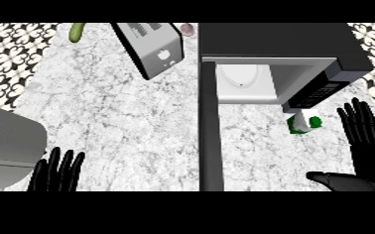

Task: Pick up the milk, place it into the microwave and close the microwave

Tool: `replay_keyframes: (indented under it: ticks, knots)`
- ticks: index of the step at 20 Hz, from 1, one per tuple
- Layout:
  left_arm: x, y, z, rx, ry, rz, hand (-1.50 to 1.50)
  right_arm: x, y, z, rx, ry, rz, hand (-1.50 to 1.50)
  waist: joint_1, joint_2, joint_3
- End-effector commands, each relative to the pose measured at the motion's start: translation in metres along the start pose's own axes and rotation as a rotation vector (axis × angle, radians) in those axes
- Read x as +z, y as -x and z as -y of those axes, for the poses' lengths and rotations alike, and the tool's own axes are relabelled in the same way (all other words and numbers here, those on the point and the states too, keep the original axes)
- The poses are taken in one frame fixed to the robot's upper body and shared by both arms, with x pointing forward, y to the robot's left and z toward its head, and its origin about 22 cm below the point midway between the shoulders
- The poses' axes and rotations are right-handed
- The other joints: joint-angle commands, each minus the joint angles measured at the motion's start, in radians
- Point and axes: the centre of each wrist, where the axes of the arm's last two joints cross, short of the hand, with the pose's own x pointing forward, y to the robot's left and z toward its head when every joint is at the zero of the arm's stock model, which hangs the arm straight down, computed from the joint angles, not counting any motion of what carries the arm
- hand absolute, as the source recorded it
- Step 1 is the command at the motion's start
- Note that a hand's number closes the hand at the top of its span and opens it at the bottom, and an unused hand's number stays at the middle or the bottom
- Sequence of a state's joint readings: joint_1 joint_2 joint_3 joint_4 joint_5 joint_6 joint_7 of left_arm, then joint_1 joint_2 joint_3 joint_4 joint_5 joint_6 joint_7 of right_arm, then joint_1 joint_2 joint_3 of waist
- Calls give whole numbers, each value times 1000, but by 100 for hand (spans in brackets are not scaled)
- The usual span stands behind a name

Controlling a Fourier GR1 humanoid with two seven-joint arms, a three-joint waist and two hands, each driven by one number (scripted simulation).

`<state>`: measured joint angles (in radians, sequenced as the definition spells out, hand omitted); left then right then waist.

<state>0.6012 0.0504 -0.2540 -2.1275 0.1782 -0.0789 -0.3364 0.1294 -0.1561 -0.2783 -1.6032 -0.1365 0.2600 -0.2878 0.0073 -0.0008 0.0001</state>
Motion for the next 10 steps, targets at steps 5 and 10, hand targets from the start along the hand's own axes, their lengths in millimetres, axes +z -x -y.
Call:
replay_keyframes:
  ticks: [5, 10]
  knots:
    - [23, 3, 5, 13, 6, 5, -150, -7, 53, 4, 60, 132, -21, -150, 5, 0, 0]
    - [28, -14, -17, 3, 11, 4, -150, 7, 89, 27, 80, 179, -61, -150, 7, 2, 1]
